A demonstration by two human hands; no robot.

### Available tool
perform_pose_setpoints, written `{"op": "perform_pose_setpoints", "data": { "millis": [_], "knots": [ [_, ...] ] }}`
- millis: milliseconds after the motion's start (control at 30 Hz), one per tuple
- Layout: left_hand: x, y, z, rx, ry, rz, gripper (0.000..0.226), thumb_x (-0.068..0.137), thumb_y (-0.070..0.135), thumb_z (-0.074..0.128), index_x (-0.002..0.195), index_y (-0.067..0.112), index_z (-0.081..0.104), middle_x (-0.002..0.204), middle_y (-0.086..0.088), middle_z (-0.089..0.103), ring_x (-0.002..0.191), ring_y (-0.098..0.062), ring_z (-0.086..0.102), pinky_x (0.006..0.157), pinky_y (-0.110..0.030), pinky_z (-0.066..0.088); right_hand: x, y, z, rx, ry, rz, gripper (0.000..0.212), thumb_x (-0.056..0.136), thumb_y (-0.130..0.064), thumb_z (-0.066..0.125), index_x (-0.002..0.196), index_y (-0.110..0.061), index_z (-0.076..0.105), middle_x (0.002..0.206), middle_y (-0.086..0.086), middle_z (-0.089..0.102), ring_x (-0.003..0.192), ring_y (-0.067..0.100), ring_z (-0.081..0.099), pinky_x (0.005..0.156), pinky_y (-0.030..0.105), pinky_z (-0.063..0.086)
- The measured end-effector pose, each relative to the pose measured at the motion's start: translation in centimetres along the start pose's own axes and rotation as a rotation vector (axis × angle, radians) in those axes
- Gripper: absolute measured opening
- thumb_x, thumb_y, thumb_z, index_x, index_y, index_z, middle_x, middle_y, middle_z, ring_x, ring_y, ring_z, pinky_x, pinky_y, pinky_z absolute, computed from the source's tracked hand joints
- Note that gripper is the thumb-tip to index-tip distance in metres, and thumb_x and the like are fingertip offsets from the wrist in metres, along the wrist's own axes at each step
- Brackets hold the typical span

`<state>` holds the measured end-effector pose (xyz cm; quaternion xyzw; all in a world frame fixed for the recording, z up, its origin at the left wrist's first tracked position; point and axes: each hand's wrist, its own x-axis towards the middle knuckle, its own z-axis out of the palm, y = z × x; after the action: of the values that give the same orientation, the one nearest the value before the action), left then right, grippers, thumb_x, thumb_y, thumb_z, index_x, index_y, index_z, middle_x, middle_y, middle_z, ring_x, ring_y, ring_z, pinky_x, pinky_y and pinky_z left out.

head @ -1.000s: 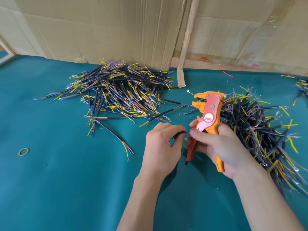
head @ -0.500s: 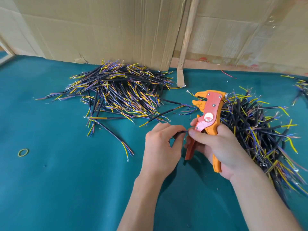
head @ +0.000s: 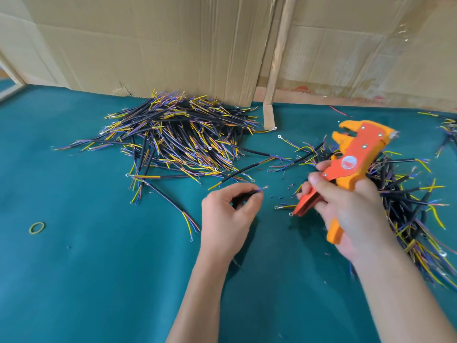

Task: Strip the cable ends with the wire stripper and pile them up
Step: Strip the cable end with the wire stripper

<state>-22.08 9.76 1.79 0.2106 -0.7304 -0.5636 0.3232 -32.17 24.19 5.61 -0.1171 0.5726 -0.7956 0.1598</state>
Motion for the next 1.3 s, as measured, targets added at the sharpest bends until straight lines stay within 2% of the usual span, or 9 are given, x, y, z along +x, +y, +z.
{"op": "perform_pose_setpoints", "data": {
  "millis": [100, 233, 333, 533, 767, 867, 1000, 1133, 1300],
  "knots": [
    [0.2, 0.1, 0.1, -0.003, 0.120, 0.004, 0.016, 0.087, 0.012, 0.074, 0.078, 0.024, 0.074, 0.069, -0.001, 0.067, 0.066, -0.024, 0.056, 0.064, -0.026, 0.046, -0.2, -0.6, -0.2, 0.161, -0.162, 0.216, 0.021, 0.080, -0.004, 0.065, 0.100, -0.007, 0.062, 0.078, 0.013, 0.059, 0.069, 0.029, 0.063, 0.068, 0.043, 0.060],
    [0.4, -0.4, 0.0, 0.055, 0.243, 0.044, 0.015, 0.088, 0.011, 0.072, 0.080, 0.024, 0.072, 0.063, 0.003, 0.060, 0.057, -0.013, 0.045, 0.058, -0.022, 0.041, -0.9, 0.0, 0.5, 0.048, -0.405, 0.510, 0.028, 0.075, 0.004, 0.070, 0.102, 0.001, 0.066, 0.082, 0.022, 0.061, 0.068, 0.035, 0.064, 0.065, 0.047, 0.060],
    [0.4, -0.4, -0.1, 0.113, 0.251, 0.100, 0.009, 0.087, 0.016, 0.068, 0.083, 0.024, 0.071, 0.070, 0.007, 0.064, 0.059, -0.010, 0.047, 0.061, -0.024, 0.044, -1.3, 0.3, 0.8, 0.005, -0.528, 0.604, 0.026, 0.076, 0.000, 0.070, 0.102, 0.002, 0.069, 0.083, 0.024, 0.061, 0.069, 0.038, 0.063, 0.066, 0.047, 0.059],
    [0.5, -0.7, -0.3, 0.244, 0.259, 0.193, 0.014, 0.086, 0.005, 0.070, 0.087, 0.019, 0.073, 0.078, 0.013, 0.065, 0.067, -0.005, 0.052, 0.065, -0.018, 0.042, -1.5, 0.1, 0.7, -0.047, -0.618, 0.589, 0.025, 0.078, -0.001, 0.073, 0.102, -0.002, 0.067, 0.080, 0.021, 0.058, 0.070, 0.037, 0.061, 0.067, 0.046, 0.057],
    [0.6, -0.6, -0.4, 0.299, 0.248, 0.215, 0.015, 0.086, 0.003, 0.073, 0.090, 0.017, 0.075, 0.078, 0.011, 0.064, 0.067, 0.000, 0.047, 0.066, -0.012, 0.037, -1.6, 0.2, 0.8, -0.059, -0.656, 0.569, 0.023, 0.074, -0.010, 0.081, 0.093, -0.007, 0.069, 0.073, 0.016, 0.055, 0.061, 0.032, 0.058, 0.061, 0.042, 0.055],
    [0.6, -0.6, -0.4, 0.301, 0.241, 0.222, 0.015, 0.086, 0.003, 0.072, 0.090, 0.016, 0.076, 0.078, 0.009, 0.064, 0.068, -0.006, 0.049, 0.067, -0.014, 0.037, -1.5, 0.1, 0.8, -0.063, -0.664, 0.563, 0.021, 0.078, -0.011, 0.079, 0.091, -0.006, 0.065, 0.072, 0.014, 0.051, 0.060, 0.031, 0.055, 0.059, 0.041, 0.053],
    [0.5, -0.4, -0.4, 0.310, 0.242, 0.220, 0.015, 0.085, 0.002, 0.073, 0.090, 0.016, 0.076, 0.078, 0.012, 0.063, 0.069, 0.001, 0.046, 0.068, -0.009, 0.034, -1.5, 0.1, 0.7, -0.077, -0.656, 0.565, 0.011, 0.084, -0.011, 0.073, 0.085, -0.008, 0.063, 0.070, 0.013, 0.049, 0.056, 0.028, 0.051, 0.055, 0.039, 0.050],
    [0.4, -0.5, -0.4, 0.295, 0.252, 0.218, 0.016, 0.085, 0.001, 0.073, 0.090, 0.017, 0.076, 0.079, 0.012, 0.063, 0.068, 0.001, 0.047, 0.067, -0.009, 0.036, -1.6, 0.0, 0.7, -0.065, -0.638, 0.573, 0.016, 0.086, -0.014, 0.073, 0.079, -0.009, 0.059, 0.067, 0.010, 0.047, 0.052, 0.025, 0.047, 0.052, 0.036, 0.046],
    [0.5, -0.3, -0.3, 0.264, 0.257, 0.210, 0.014, 0.086, 0.001, 0.073, 0.089, 0.015, 0.076, 0.080, 0.008, 0.066, 0.069, -0.007, 0.054, 0.067, -0.013, 0.039, -1.9, 0.7, 1.9, -0.057, -0.536, 0.508, 0.032, 0.081, -0.025, 0.075, 0.061, -0.016, 0.051, 0.054, 0.002, 0.032, 0.036, 0.014, 0.031, 0.038, 0.022, 0.033]
  ]
}}
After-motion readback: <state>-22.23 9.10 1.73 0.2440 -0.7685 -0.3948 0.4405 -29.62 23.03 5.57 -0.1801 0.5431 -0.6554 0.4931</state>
